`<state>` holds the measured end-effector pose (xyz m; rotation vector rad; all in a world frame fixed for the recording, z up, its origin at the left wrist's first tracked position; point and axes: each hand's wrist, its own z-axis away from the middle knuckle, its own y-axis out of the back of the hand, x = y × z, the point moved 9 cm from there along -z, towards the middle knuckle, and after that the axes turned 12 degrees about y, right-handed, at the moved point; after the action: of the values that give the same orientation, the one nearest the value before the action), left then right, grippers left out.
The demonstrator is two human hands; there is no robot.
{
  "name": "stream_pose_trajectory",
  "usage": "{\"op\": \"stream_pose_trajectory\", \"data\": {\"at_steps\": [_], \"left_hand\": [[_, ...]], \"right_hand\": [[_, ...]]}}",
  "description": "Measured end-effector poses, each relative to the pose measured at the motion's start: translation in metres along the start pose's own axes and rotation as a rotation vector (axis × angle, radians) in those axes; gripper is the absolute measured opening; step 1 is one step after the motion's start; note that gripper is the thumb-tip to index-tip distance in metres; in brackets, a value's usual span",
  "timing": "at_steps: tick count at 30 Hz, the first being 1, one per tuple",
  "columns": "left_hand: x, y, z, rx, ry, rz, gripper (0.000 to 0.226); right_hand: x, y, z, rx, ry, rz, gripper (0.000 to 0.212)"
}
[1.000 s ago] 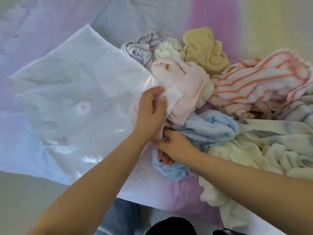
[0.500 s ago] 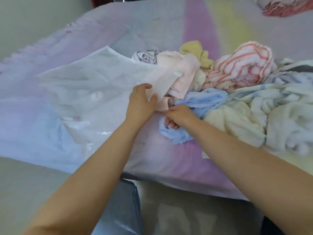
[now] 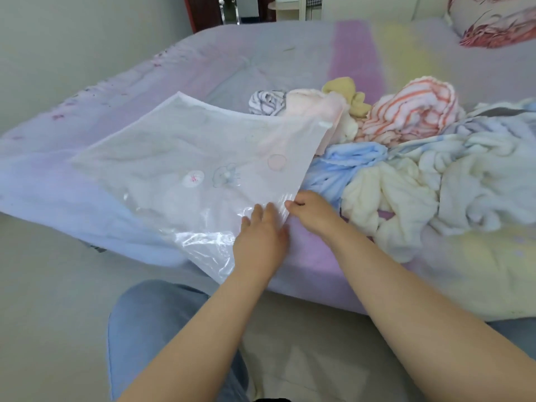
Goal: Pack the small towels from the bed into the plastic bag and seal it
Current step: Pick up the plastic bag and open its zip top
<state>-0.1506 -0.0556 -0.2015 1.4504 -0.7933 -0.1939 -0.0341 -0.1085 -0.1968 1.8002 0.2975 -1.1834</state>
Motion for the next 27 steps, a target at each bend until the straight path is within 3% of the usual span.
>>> {"op": "stream_pose_trajectory", "data": {"at_steps": [4,5,12,16,19,23,27], "left_hand": [[0.018,0.032,0.030,0.222,-0.092,0.009,0.035],[0.021,0.032,0.036,0.183,-0.100,0.053,0.035],[0.037,0.007,0.072,-0.298,-0.077,0.459,0.023],[0.045,-0.037,0.100,-0.665,0.067,0.852,0.039],[0.056,-0.061,0.122,-0.877,0.130,1.012,0.048],[0.067,-0.050,0.119,-0.942,0.064,1.020,0.048],[0.072,-0.013,0.105,-0.805,-0.010,0.878,0.035]], "right_hand": [[0.000,0.002,0.039,0.041,-0.084,-0.558,0.017],[-0.001,0.003,0.047,0.043,-0.073,-0.586,0.017],[-0.006,0.030,0.091,0.011,0.022,-0.262,0.029],[0.004,0.042,0.111,-0.076,0.039,-0.023,0.030],[0.012,0.051,0.123,-0.154,0.023,0.163,0.036],[0.003,0.061,0.131,-0.164,0.074,0.229,0.036],[-0.017,0.069,0.129,-0.079,0.192,0.205,0.036]]}}
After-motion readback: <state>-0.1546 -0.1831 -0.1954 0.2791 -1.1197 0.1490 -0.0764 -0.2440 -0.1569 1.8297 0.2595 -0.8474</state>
